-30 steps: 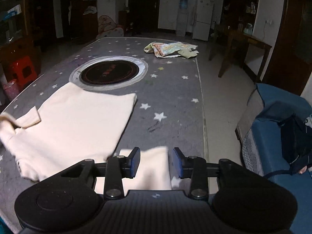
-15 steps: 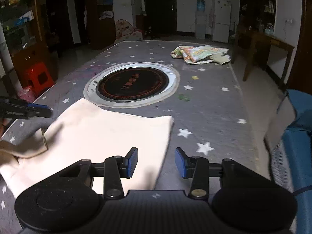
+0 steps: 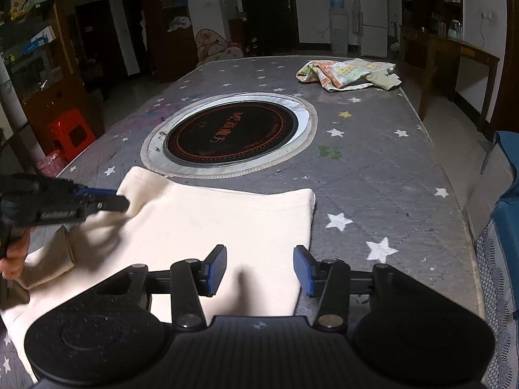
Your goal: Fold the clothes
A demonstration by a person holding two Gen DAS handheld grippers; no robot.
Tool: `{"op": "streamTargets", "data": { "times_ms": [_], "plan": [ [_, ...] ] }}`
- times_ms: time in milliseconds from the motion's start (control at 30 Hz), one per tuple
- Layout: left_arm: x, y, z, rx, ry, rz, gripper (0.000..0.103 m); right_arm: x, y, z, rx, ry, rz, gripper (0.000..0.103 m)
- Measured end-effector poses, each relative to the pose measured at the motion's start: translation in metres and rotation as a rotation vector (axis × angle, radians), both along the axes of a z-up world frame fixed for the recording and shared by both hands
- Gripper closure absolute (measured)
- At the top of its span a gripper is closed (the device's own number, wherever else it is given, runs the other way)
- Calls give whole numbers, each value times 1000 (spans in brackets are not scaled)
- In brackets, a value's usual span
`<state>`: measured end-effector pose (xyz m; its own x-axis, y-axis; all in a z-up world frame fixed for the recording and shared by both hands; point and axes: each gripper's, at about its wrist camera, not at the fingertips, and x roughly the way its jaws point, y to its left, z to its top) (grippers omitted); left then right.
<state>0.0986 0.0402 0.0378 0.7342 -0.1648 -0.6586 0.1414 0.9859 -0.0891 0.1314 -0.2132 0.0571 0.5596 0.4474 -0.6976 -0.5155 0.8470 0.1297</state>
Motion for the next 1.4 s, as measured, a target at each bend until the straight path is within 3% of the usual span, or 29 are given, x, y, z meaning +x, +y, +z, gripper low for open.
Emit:
{"op": "streamTargets", "data": {
  "times_ms": [233, 367, 433, 600, 667, 767, 833, 900, 967, 1000, 1067, 1167, 1200, 1267, 1400],
  "plan": [
    [-35, -23, 7, -28, -35, -214, 86, 0, 7, -7, 4, 17, 8, 56],
    [-36, -8, 18, -46, -90, -130, 86, 1, 8, -9, 0, 20, 9, 56],
    [-28, 5, 20, -44, -96, -33, 83, 2, 8, -8, 2, 18, 6, 55],
    [-5, 32, 11, -45, -39, 147, 61, 3, 9, -7, 2, 13, 7, 52],
    [3, 45, 4, -65, 2, 219, 56, 5, 10, -8, 1, 15, 4, 52],
    [14, 60, -6, -141, 57, 260, 58, 8, 10, -9, 3, 16, -4, 52],
    [19, 57, -9, -152, 60, 220, 59, 11, 11, -10, 4, 16, -11, 52],
    [21, 50, -10, -137, 56, 179, 88, 14, 11, -11, 6, 18, -18, 51],
    [17, 36, -8, -88, 23, 151, 94, 16, 11, -12, 8, 20, -26, 51],
    [10, 24, -7, -25, -11, 123, 96, 17, 10, -13, 8, 19, -30, 51],
    [-3, -1, -4, 98, -75, 62, 96, 19, 9, -12, 17, 16, -41, 51],
    [-28, -42, -8, 237, -123, -144, 88, 21, 6, -9, 38, 9, -52, 51],
    [-35, -49, -11, 244, -125, -187, 82, 21, 6, -7, 43, 5, -53, 51],
    [-48, -61, -15, 255, -130, -269, 82, 21, 7, -5, 51, 0, -51, 51],
    [-52, -41, -2, 163, -166, -193, 82, 20, 8, -4, 46, -3, -41, 51]
  ]
}}
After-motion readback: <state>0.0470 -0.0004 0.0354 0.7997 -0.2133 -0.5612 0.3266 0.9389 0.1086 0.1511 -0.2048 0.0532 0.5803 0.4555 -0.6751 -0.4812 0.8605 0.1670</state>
